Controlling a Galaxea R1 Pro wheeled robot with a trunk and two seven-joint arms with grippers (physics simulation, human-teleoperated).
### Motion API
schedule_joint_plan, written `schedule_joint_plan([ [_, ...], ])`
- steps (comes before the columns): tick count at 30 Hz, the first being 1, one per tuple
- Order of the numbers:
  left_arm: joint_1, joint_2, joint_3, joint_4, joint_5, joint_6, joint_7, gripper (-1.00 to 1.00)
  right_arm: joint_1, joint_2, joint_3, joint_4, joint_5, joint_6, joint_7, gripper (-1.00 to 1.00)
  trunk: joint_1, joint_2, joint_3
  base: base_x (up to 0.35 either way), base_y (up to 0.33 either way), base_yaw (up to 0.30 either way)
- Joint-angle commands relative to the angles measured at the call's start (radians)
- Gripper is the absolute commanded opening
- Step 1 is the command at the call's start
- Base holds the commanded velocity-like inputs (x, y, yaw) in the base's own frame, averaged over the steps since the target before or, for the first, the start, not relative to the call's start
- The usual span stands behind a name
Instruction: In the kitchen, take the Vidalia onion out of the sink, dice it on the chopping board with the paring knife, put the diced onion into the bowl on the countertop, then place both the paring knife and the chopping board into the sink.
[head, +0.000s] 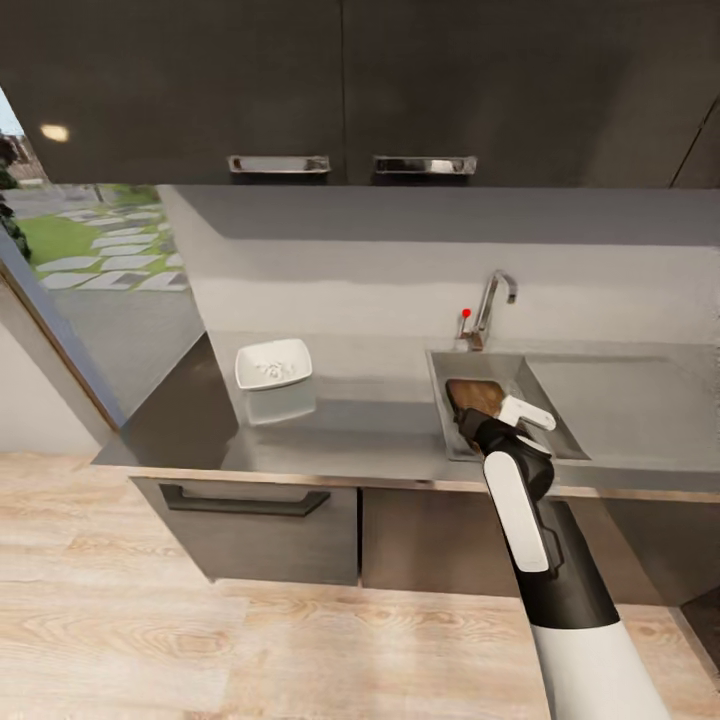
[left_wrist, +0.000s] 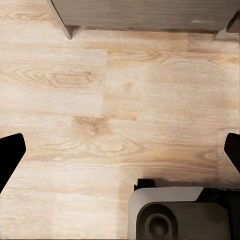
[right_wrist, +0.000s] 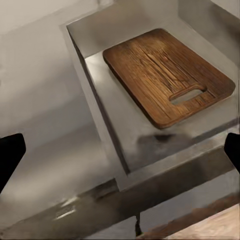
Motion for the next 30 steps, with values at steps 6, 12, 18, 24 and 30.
schedule_joint_plan([
  [6, 0.000, 0.001, -0.002, 0.000, 0.010, -0.002, 0.001, 1.00, 0.010, -0.030, 0.002, -0.002, -0.008, 0.000, 0.013, 1.00, 0.000, -0.002, -0.002, -0.335, 0.000, 0.000],
  [12, 0.000, 0.001, -0.002, 0.000, 0.010, -0.002, 0.001, 1.00, 0.040, -0.031, 0.002, -0.002, -0.008, -0.004, 0.019, 1.00, 0.000, -0.002, -0.002, -0.335, 0.000, 0.000],
  [18, 0.000, 0.002, -0.002, 0.001, 0.010, -0.002, 0.001, 1.00, 0.084, -0.032, 0.002, -0.001, -0.008, -0.006, 0.061, 1.00, 0.000, -0.002, -0.002, -0.290, 0.000, 0.000],
  [24, 0.000, 0.001, -0.002, -0.001, 0.009, -0.002, 0.001, 1.00, 0.126, -0.033, 0.003, 0.000, -0.007, -0.024, 0.083, 1.00, 0.000, -0.002, -0.002, -0.045, 0.000, 0.000],
  [30, 0.000, 0.001, -0.002, -0.001, 0.009, -0.002, 0.001, 1.00, 0.229, -0.041, 0.051, 0.124, 0.145, -0.198, 0.211, 1.00, 0.000, -0.002, -0.002, -0.001, 0.000, 0.000],
])
